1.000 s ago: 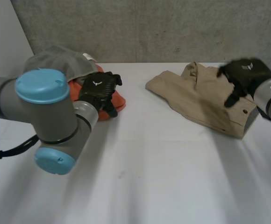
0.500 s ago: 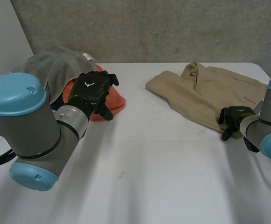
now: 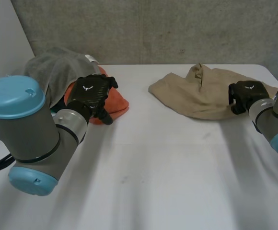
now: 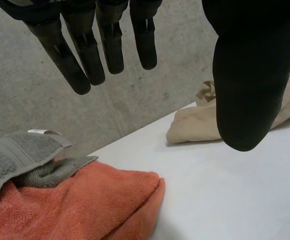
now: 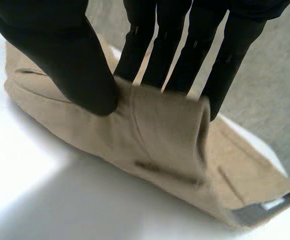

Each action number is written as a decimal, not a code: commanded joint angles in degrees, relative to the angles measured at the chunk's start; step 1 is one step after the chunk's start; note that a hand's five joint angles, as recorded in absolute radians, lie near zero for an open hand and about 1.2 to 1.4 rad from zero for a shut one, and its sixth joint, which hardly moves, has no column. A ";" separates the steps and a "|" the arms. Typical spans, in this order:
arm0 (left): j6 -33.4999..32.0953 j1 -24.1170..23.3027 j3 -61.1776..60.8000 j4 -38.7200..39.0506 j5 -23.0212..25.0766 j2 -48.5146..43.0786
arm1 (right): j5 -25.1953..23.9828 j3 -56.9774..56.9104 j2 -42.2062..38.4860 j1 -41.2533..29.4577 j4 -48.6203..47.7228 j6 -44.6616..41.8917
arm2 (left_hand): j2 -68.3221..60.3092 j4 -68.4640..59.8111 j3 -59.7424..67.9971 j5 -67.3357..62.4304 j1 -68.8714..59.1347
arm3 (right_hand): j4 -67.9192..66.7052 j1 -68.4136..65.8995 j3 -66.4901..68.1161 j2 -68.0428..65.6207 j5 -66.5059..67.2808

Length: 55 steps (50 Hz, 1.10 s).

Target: Fold the laundry.

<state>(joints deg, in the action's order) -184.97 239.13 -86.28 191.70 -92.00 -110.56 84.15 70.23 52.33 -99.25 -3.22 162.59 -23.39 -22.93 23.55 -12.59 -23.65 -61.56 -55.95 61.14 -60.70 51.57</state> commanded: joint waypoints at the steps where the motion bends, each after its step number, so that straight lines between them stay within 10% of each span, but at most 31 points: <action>1: 0.05 0.11 -1.09 0.17 -0.29 0.17 | -0.04 -2.56 -4.87 1.16 5.15 -1.49 | -0.11 -0.57 -0.05 -0.91 0.15 | 0.23 -5.39 0.20 -0.63 -0.24; 16: 0.05 0.99 -1.44 -0.01 0.15 0.87 | 0.75 -2.03 -7.15 1.43 4.54 -2.90 | 0.06 -0.40 -0.22 -0.74 0.32 | 21.46 15.84 -21.03 20.59 -21.46; 22: 0.05 0.46 -1.61 0.08 0.06 0.34 | 1.28 -3.09 -7.25 1.52 4.36 -3.69 | 0.23 -0.23 -0.38 -0.58 0.48 | -18.44 -24.05 18.86 -19.30 18.43; 55: -2.68 -3.93 18.42 -1.93 -1.52 -23.12 | -9.09 8.51 37.22 -14.04 17.01 -3.16 | 6.81 6.35 -6.96 6.00 7.06 | -18.44 -24.05 18.86 -19.30 18.43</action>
<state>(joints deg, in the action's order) -187.68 236.19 -69.95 192.45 -92.51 -130.23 75.82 76.72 84.81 -112.32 13.44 158.97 -13.38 -13.35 13.86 -3.20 -13.47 -68.47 -62.81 67.94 -67.27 57.91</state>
